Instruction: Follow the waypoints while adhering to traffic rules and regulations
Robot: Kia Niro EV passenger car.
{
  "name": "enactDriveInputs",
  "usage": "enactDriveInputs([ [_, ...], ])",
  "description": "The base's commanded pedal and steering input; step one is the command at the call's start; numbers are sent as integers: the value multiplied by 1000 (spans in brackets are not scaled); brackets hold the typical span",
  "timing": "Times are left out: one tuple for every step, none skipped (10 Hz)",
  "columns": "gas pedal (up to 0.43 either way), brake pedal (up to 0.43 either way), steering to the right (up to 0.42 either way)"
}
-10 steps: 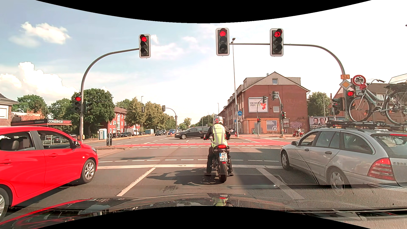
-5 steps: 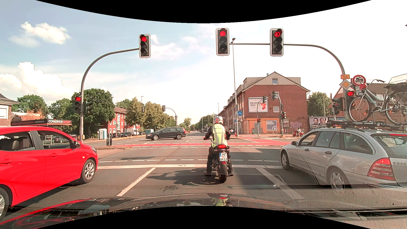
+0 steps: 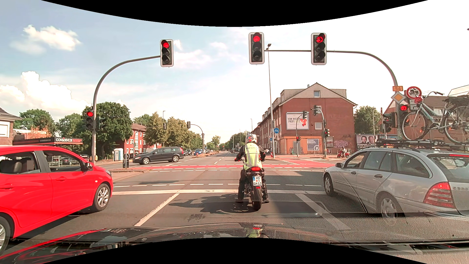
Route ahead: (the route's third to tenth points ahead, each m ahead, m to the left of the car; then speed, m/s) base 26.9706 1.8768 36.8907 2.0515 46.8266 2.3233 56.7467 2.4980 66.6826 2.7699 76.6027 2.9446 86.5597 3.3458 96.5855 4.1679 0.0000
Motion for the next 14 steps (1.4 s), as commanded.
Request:
enactDriveInputs([
  [0, 0, 10],
  [0, 0, 10],
  [0, 0, 10],
  [0, 0, 10],
  [0, 0, 10],
  [0, 0, 10],
  [0, 0, 10],
  [0, 0, 10],
  [0, 0, 10],
  [0, 0, 10],
  [0, 0, 10],
  [0, 0, 10],
  [0, 0, 10],
  [0, 0, 10],
])
